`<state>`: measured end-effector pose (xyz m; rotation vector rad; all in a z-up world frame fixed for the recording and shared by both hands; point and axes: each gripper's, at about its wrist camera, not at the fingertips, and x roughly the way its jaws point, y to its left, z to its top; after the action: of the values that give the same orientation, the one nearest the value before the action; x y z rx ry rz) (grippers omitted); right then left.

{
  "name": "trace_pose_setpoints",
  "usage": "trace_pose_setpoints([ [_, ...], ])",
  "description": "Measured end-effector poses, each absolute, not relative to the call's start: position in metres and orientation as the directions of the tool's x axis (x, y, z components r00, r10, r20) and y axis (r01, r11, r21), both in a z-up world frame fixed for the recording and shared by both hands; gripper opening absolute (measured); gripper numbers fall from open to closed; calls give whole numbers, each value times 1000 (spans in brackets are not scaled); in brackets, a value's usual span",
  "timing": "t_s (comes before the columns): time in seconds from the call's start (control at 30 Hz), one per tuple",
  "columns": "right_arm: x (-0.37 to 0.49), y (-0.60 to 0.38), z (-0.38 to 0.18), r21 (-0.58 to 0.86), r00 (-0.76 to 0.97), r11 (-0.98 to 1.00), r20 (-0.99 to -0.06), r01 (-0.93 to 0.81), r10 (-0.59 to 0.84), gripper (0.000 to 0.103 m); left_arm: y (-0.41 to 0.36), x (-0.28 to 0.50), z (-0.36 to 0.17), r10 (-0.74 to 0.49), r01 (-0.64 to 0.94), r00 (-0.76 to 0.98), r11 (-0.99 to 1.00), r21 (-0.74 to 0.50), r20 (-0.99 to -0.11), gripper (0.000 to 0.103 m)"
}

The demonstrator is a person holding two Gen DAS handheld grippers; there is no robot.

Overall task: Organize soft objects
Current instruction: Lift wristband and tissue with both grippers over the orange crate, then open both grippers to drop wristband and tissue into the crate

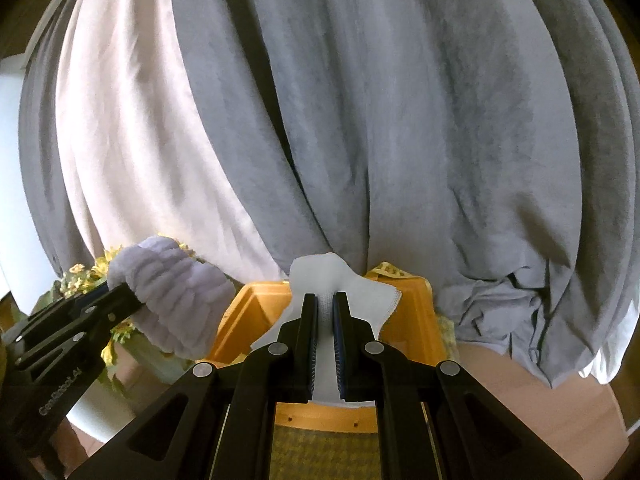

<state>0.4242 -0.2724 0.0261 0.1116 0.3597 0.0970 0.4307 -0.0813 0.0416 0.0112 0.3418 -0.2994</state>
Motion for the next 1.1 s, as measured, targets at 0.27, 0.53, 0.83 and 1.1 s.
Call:
trace_pose_setpoints([
  [0.27,458,-280,24,130,919,990,-379,-59,104,9,-89,463,40,-274,282,891,959,-31,-363,18],
  [0.53,496,-285,15,138,881,989,-458,-59,117,9,-98,495,33,-274,285,864,958,-37,-423,18],
  [0.83,531,-292,-4,141,836,989,-537,-41,111,9,-106,527,16,-259,279,836,960,-31,-483,18],
  [1.1,560,-295,-27,171,772,984,-619,-50,147,9,-112,553,-5,-253,281,792,959,-37,-555,18],
])
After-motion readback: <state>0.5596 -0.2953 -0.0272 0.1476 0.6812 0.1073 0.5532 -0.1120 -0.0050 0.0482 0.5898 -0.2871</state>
